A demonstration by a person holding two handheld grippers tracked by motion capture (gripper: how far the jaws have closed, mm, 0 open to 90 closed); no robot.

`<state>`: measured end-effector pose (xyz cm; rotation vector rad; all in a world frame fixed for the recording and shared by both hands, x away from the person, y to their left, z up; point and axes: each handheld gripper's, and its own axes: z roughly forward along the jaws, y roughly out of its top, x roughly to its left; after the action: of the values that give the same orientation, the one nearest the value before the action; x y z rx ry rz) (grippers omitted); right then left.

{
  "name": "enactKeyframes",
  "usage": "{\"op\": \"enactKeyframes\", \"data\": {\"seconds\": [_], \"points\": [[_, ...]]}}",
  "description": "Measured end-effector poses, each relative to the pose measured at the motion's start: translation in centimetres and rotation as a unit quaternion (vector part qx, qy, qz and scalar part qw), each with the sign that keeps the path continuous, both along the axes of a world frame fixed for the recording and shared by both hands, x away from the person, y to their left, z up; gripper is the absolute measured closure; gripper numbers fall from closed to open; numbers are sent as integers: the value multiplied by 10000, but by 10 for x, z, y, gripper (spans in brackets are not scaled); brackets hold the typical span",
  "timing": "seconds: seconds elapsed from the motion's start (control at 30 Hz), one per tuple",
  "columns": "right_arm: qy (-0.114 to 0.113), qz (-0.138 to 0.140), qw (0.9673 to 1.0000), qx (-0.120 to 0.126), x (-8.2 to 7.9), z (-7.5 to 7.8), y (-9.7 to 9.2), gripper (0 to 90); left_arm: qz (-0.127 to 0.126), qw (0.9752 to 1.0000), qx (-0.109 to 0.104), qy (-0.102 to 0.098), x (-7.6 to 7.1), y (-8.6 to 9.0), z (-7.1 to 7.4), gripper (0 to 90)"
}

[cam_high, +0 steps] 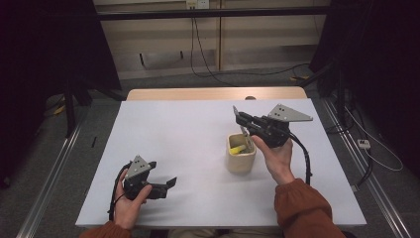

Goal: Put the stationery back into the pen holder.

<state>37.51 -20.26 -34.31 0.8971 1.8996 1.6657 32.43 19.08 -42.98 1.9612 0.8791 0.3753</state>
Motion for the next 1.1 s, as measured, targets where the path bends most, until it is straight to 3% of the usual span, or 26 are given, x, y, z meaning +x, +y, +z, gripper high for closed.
{"op": "enactKeyframes", "data": {"seconds": [0.53,0.73,1.1], "points": [[78,40,9999,-108,-6,-9,-7,779,-9,10000,-14,8,-1,-1,0,65],[146,-30,9999,-80,-5,-10,-7,564,-8,10000,3,0,0,0,0,65],[404,-291,9985,-248,-2,-12,-8,323,2,10000,0,1,0,0,0,65]]}}
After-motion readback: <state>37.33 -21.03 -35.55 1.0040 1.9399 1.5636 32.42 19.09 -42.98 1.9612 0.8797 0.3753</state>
